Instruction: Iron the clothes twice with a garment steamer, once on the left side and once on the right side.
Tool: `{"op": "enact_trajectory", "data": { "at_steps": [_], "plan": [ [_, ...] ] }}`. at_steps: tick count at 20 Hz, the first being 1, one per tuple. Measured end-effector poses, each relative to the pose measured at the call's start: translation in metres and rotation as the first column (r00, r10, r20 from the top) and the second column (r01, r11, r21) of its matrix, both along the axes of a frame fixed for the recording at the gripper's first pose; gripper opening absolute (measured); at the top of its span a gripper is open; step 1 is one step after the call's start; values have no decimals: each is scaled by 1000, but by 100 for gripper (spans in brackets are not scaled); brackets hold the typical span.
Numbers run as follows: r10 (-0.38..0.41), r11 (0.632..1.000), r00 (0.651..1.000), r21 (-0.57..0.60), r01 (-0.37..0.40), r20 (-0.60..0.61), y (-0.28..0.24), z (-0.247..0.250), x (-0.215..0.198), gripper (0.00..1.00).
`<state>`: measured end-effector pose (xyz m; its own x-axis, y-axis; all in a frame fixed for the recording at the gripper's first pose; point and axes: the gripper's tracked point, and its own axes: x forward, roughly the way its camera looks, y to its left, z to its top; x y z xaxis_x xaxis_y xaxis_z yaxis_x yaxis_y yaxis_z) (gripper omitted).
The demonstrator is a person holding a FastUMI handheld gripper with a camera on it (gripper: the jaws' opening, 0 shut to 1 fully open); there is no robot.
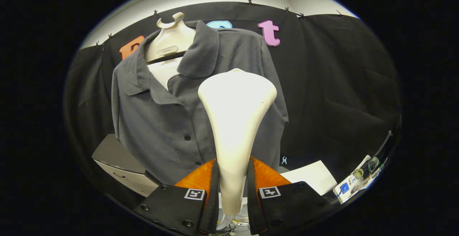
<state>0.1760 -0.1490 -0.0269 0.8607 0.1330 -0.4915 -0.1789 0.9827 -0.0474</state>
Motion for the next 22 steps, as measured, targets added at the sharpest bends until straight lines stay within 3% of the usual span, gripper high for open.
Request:
{"op": "enact_trajectory", "data": {
  "at_steps": [12, 22],
  "plan": [
    [-5, 1000, 1000, 2, 5, -13, -8, -13, 35, 41],
    [22, 1000, 997, 6, -22, -68, -12, -43, 28, 41]
  ]
}}
